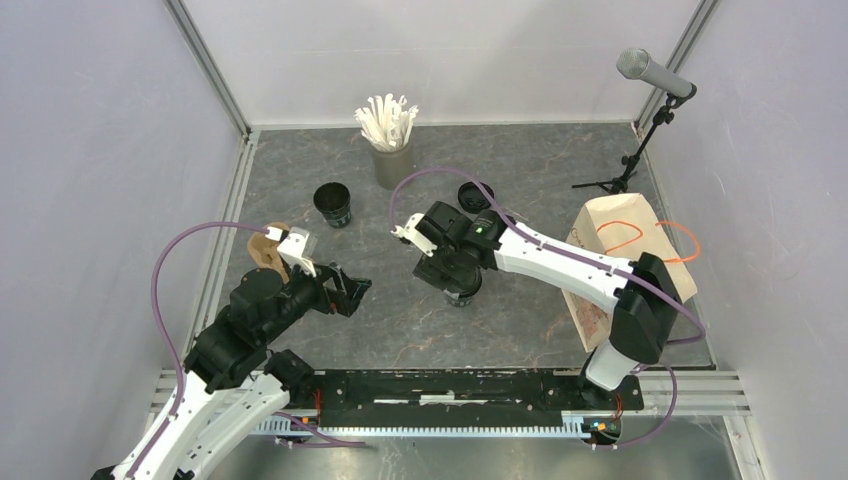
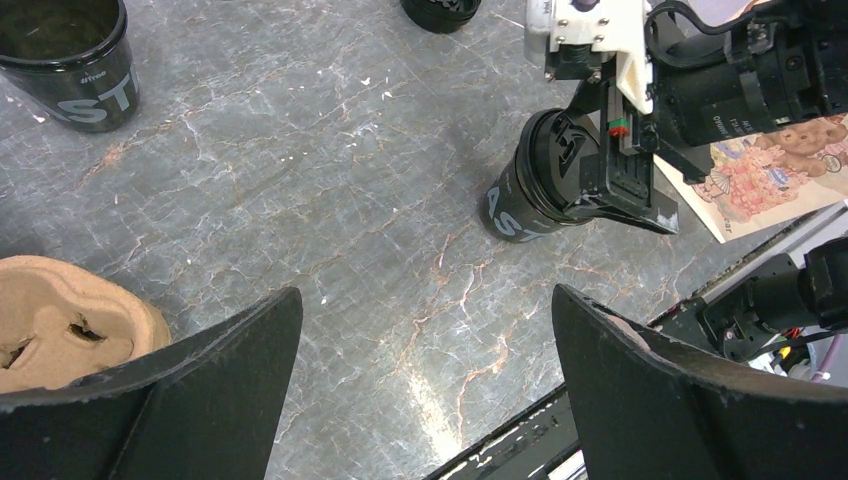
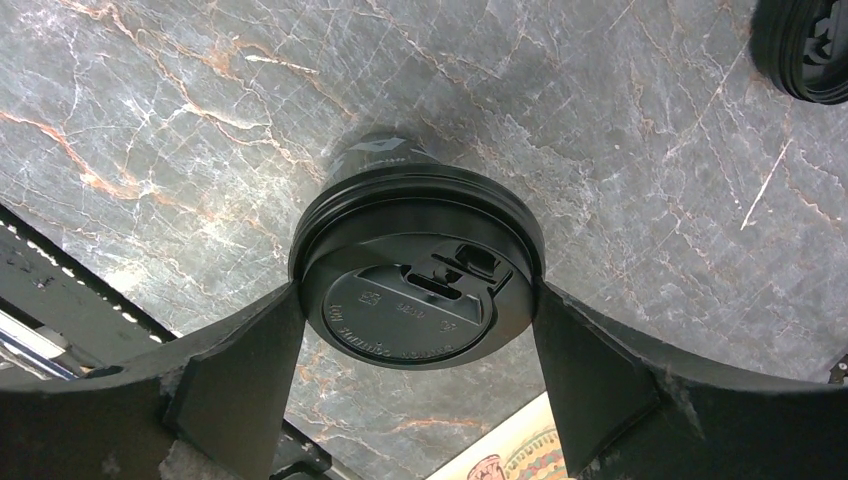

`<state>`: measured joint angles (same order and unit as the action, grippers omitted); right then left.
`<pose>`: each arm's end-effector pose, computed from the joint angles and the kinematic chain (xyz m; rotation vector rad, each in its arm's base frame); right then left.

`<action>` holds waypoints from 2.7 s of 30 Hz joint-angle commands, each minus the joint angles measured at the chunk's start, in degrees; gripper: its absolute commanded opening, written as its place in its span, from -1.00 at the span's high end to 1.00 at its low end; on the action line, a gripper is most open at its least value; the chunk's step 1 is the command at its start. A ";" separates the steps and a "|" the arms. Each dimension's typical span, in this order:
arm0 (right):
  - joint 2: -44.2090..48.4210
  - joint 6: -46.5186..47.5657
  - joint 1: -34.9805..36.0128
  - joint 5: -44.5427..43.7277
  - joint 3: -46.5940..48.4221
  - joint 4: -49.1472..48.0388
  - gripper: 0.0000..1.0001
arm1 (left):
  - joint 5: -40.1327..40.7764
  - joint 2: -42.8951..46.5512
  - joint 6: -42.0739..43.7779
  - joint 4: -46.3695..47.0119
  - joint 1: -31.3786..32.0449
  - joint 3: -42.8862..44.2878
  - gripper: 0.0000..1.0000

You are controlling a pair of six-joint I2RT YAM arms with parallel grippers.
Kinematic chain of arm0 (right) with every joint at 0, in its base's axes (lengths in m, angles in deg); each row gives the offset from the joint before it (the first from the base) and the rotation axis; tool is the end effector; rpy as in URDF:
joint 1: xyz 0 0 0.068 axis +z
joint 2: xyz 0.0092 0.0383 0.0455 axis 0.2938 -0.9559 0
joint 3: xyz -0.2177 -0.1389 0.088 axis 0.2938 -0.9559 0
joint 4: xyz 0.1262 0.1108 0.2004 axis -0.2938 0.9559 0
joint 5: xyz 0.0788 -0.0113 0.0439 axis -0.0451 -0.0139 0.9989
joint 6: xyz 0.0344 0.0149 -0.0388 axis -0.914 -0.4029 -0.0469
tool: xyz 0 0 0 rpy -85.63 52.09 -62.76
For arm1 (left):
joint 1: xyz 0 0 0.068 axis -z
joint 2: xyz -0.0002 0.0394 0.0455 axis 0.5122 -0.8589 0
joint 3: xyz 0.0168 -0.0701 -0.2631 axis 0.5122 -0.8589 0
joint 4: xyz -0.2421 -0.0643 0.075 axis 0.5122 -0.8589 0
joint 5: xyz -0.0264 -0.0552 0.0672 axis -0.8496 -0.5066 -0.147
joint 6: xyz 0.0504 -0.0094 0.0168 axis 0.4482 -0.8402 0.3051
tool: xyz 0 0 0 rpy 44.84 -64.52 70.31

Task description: Pack the takeout coffee

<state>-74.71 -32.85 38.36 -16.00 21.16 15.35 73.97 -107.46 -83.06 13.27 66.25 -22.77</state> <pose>0.1951 0.2730 0.2728 -1.3111 2.3582 0.0456 0.0758 -0.0525 0.3136 0.2290 1.9302 -0.6273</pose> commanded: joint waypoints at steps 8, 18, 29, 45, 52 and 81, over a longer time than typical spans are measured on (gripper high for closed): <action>-2.10 1.31 -0.22 -0.04 3.66 0.72 -0.78 | 0.09 -0.59 2.14 1.62 0.04 -0.49 -1.00; -1.72 1.24 -0.24 -1.20 4.35 2.60 -0.77 | -0.05 -0.57 2.23 1.62 0.01 -0.50 -1.00; -1.03 2.26 -0.38 -0.67 4.05 3.38 -0.79 | 0.03 -0.56 2.23 1.62 0.10 -0.52 -1.00; -2.55 3.51 -1.20 1.92 2.64 1.41 -0.78 | 0.15 -0.70 2.23 1.62 0.07 -0.54 -1.00; -1.35 3.86 -1.15 3.05 2.42 2.11 -0.76 | 0.00 -1.08 2.23 1.61 0.02 -0.56 -1.00; 3.56 4.70 -1.19 3.70 1.23 2.01 -0.80 | -0.59 -2.84 2.18 1.74 -0.02 -0.52 -1.00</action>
<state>-74.29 -28.66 37.37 -13.14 22.43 18.19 73.92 -109.82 -83.03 13.27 66.25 -23.33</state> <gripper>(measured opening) 0.904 0.997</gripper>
